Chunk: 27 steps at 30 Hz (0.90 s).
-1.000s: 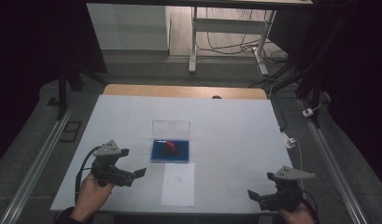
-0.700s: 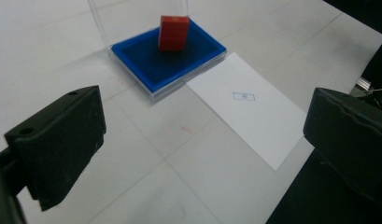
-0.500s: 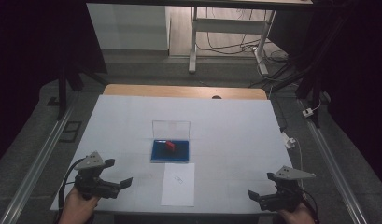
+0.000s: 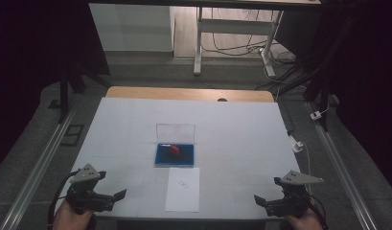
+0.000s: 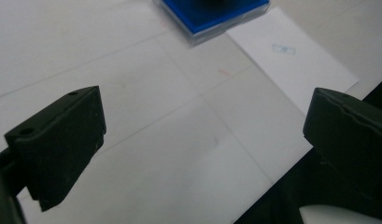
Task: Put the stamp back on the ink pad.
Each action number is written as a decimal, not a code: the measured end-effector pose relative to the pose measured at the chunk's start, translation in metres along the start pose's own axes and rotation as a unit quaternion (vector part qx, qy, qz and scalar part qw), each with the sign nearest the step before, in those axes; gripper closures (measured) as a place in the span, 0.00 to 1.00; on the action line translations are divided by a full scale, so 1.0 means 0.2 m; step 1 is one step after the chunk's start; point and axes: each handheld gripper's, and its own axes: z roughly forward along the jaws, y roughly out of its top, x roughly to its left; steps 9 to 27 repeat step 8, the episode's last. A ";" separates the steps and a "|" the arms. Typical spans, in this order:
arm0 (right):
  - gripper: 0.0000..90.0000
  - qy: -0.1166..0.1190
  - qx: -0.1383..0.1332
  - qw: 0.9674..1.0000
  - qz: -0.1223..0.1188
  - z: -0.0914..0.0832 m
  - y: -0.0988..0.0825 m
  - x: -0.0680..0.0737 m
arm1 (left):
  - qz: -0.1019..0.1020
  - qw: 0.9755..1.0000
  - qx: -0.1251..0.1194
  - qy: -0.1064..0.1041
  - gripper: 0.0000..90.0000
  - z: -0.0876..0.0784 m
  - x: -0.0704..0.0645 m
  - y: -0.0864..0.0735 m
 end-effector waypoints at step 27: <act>0.00 -0.001 0.004 1.000 -0.003 0.00 0.00 0.00 | -0.010 1.000 0.016 0.007 0.00 0.01 0.00 0.00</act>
